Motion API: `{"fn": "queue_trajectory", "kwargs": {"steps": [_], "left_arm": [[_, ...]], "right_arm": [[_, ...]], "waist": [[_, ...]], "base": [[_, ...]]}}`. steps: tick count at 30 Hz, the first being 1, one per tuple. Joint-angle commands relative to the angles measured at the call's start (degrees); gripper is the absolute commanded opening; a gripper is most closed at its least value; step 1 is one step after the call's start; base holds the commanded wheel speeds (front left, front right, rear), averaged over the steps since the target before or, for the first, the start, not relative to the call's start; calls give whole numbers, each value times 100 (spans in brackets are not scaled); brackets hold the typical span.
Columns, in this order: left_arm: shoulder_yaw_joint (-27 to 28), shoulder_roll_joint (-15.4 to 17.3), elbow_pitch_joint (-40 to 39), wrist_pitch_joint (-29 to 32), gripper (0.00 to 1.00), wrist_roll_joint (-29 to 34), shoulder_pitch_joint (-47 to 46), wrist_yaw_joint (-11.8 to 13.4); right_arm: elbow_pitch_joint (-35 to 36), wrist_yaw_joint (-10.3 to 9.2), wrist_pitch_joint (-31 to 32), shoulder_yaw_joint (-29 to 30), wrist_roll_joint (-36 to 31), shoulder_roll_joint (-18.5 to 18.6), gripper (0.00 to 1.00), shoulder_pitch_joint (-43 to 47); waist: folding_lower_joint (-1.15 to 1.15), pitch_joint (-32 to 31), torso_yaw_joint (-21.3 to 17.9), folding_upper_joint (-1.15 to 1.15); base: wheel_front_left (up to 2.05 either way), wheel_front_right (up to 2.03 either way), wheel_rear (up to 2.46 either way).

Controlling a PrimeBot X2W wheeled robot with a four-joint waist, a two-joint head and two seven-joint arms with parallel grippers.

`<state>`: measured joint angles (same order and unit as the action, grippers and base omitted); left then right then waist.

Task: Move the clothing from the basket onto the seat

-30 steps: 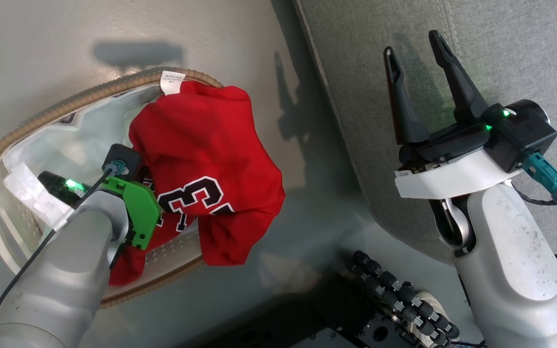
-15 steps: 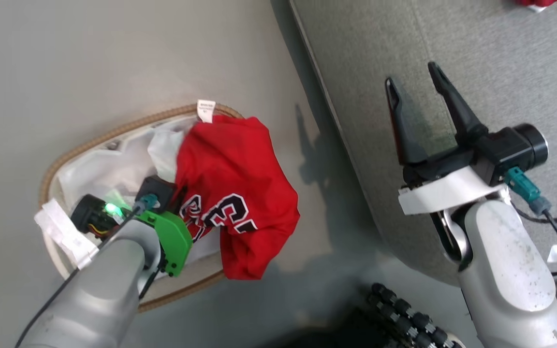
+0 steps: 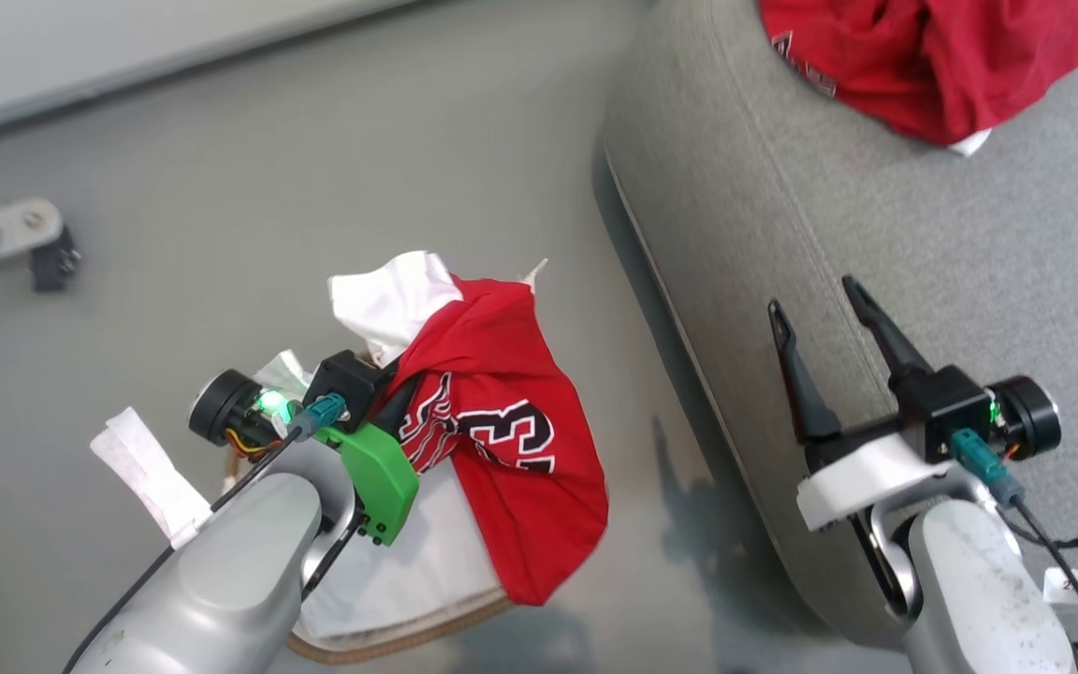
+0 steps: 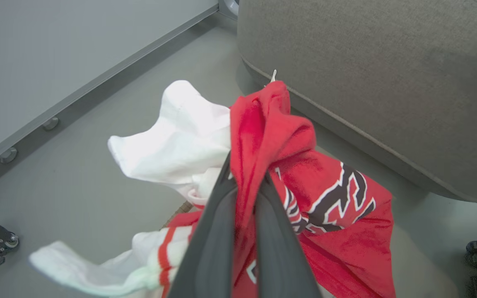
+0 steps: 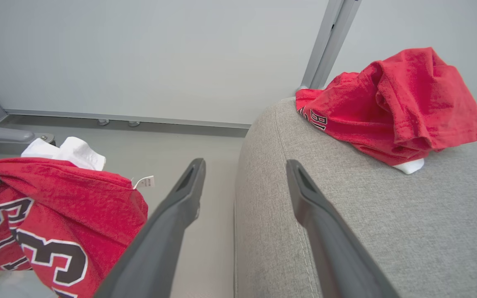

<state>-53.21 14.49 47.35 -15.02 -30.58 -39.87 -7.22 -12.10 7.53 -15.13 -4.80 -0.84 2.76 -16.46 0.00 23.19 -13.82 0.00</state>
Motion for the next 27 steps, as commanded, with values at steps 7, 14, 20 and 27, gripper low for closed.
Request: {"fn": "queue_trajectory", "kwargs": {"steps": [7,14,20,27], "left_arm": [[227,192,-847,-19,0,417,18,41],[399,366,-1296,-17,0,583,-477,48],[438,371,-1354,118,0,585,-916,37],[402,236,-1325,431,0,629,-1376,91]], "right_arm": [[-106,-8,-2,-5,-160,23,100,425],[-161,-8,-2,-130,-215,23,100,575],[-207,-8,-2,-336,-139,22,100,549],[-265,-8,-2,-689,-52,21,100,388]], "waist": [[0,-1676,608,0],[0,-2084,646,0],[0,-2171,620,0],[0,-2205,639,0]], "base": [[0,0,0],[0,0,0],[0,0,0],[0,0,0]]}}
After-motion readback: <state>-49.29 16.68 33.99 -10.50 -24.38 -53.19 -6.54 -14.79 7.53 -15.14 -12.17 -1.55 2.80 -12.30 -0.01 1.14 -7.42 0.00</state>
